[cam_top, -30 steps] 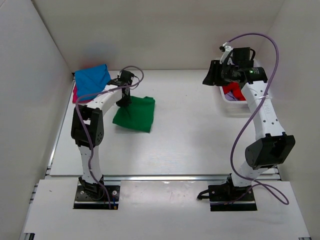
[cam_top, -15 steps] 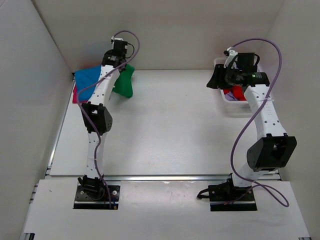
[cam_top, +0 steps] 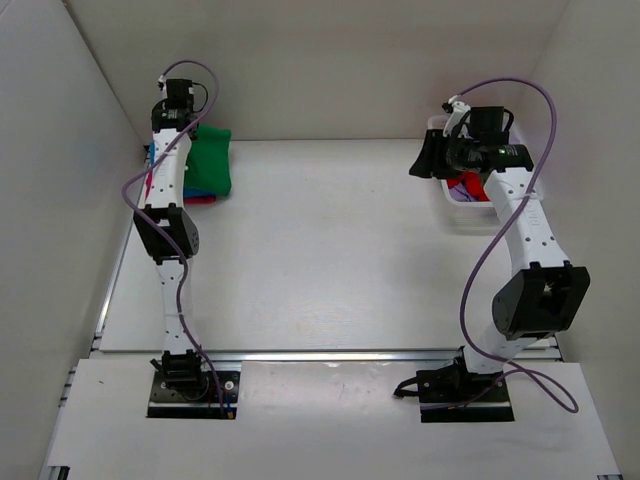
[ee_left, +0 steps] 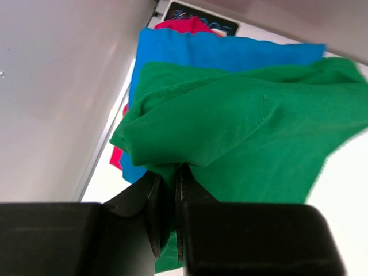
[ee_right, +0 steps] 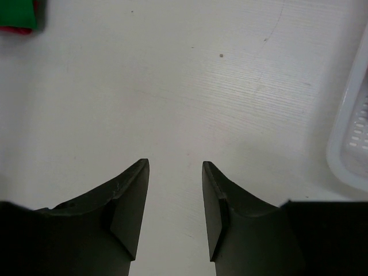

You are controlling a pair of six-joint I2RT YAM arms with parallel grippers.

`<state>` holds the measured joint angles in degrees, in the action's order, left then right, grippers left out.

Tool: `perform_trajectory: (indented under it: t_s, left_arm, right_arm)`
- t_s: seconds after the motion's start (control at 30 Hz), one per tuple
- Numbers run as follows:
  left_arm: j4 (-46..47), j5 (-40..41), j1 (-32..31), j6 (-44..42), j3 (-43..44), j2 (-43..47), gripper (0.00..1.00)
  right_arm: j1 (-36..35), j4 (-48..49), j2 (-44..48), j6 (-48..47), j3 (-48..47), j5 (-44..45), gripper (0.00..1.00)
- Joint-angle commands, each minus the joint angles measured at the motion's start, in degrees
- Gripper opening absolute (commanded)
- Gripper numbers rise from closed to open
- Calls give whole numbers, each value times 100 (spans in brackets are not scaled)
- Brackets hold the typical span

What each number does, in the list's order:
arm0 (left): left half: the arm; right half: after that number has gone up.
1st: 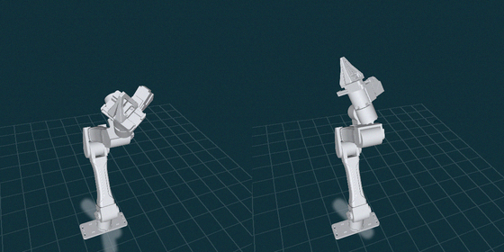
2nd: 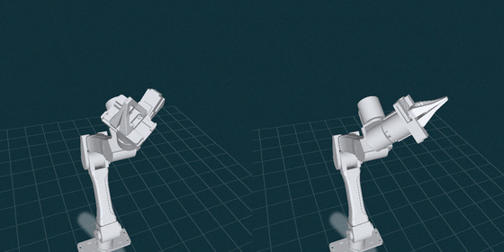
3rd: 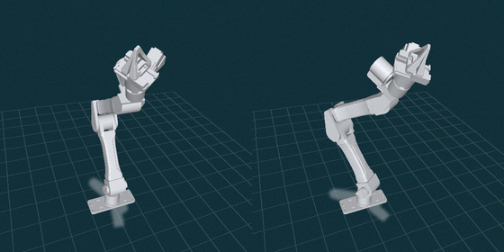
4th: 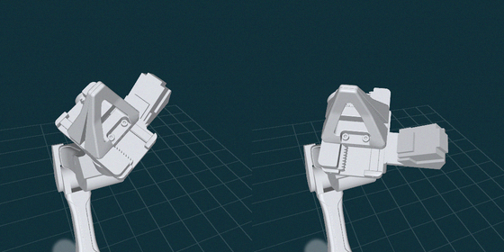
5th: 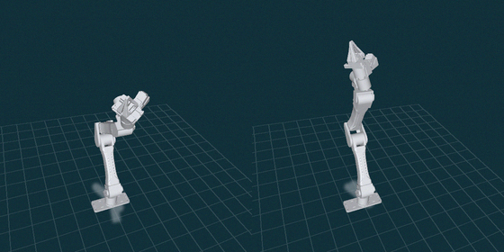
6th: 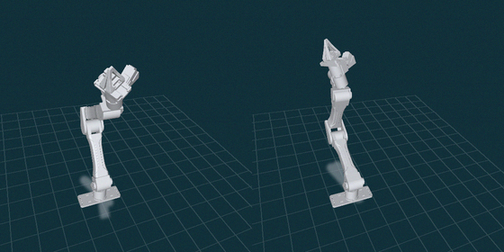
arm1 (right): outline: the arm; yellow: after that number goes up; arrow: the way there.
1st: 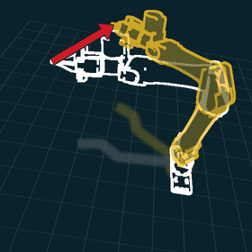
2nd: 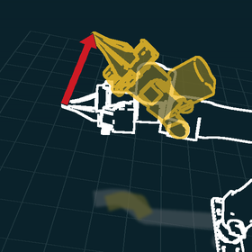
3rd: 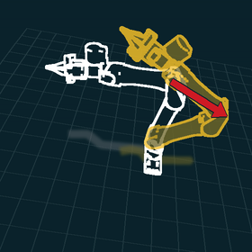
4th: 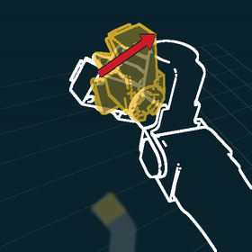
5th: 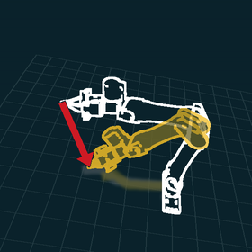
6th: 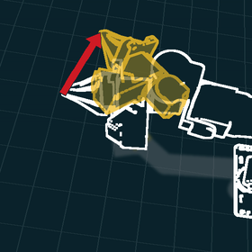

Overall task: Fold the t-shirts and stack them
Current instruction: Put the neatly folded tshirt into the corner of the board with the left arm

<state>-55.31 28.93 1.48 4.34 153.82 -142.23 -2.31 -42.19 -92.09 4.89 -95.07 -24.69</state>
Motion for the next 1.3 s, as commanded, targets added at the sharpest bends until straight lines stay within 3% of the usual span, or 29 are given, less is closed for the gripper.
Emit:
perform_trajectory:
  t_s: [0.0,0.2,0.3,0.43,0.6,0.67,0.73,0.83,0.87,0.93,0.97,1.03,1.27]
  left_arm:
    - [169,-63,204,-47,411,56,0]
    - [556,-141,502,-12,552,-251,3]
    - [592,-221,660,111,745,-506,11]
    - [600,42,687,260,860,-700,13]
    - [688,-272,959,515,869,-797,14]
    - [776,-301,1012,489,861,-911,29]
    - [846,-126,1013,454,861,-981,36]
    - [977,156,1030,454,887,-1034,60]
    - [1013,227,1048,463,887,-1026,72]
    - [1023,167,1092,506,869,-894,90]
    - [979,209,1118,559,878,-781,94]
    - [751,140,1153,647,852,-447,94]
    - [100,-581,951,814,307,1012,94]
  right_arm:
    - [-165,203,-80,-23,-30,-54,39]
    - [-331,98,-142,13,41,51,39]
    - [-463,27,-239,30,-12,174,39]
    - [-586,-43,-300,153,-73,324,39]
    - [-666,-61,-379,232,-178,386,39]
    - [-736,-61,-406,241,-214,430,39]
    - [-727,-61,-415,232,-214,508,38]
    - [-797,-149,-415,232,-293,614,39]
    - [-841,-218,-415,232,-302,701,39]
    - [-868,-254,-380,250,-267,885,45]
    - [-859,-245,-319,267,-206,930,51]
    - [-824,-167,-152,320,-4,957,99]
    - [-684,282,753,461,1147,1456,99]
